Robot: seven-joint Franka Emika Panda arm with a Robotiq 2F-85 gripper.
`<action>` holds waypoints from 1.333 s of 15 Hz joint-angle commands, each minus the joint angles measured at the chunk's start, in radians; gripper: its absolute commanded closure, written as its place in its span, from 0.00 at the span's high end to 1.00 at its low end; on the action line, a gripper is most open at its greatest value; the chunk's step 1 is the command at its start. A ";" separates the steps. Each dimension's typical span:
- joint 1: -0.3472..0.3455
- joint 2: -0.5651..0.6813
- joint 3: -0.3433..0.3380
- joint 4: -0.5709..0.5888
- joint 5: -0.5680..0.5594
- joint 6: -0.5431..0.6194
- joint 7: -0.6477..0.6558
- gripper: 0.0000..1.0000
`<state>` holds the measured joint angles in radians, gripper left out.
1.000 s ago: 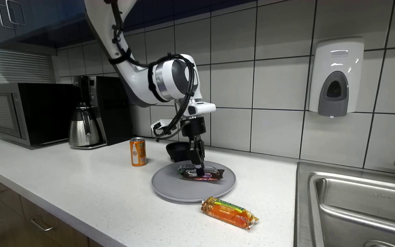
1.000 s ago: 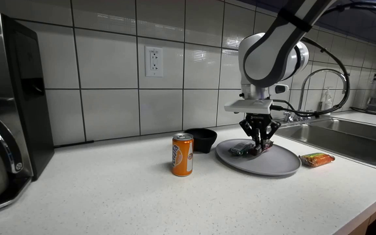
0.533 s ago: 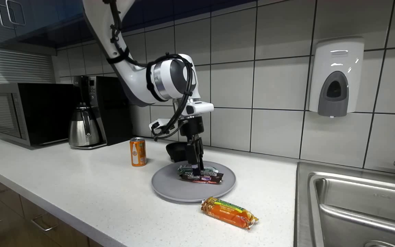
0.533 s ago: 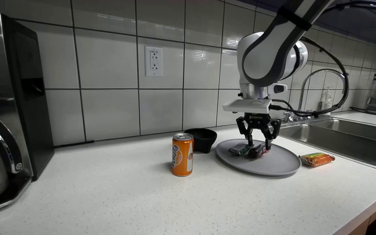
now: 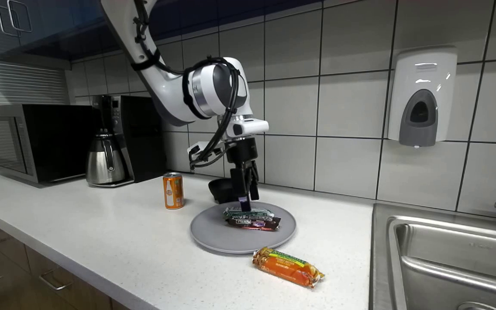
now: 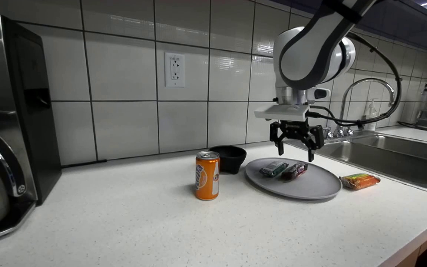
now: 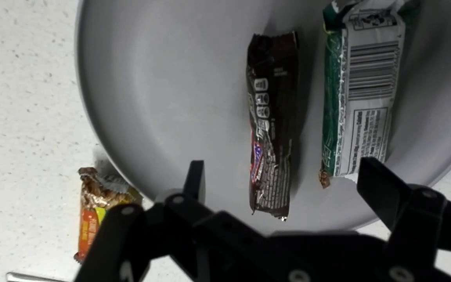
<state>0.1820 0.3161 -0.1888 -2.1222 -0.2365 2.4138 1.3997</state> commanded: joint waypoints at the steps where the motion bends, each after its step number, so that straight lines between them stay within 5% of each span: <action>1: -0.019 -0.081 -0.001 -0.076 -0.041 0.017 0.080 1.00; 20: -0.176 -0.268 -0.020 -0.339 -0.164 0.151 0.341 1.00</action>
<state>0.0470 0.1077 -0.2116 -2.3960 -0.3597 2.5262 1.6839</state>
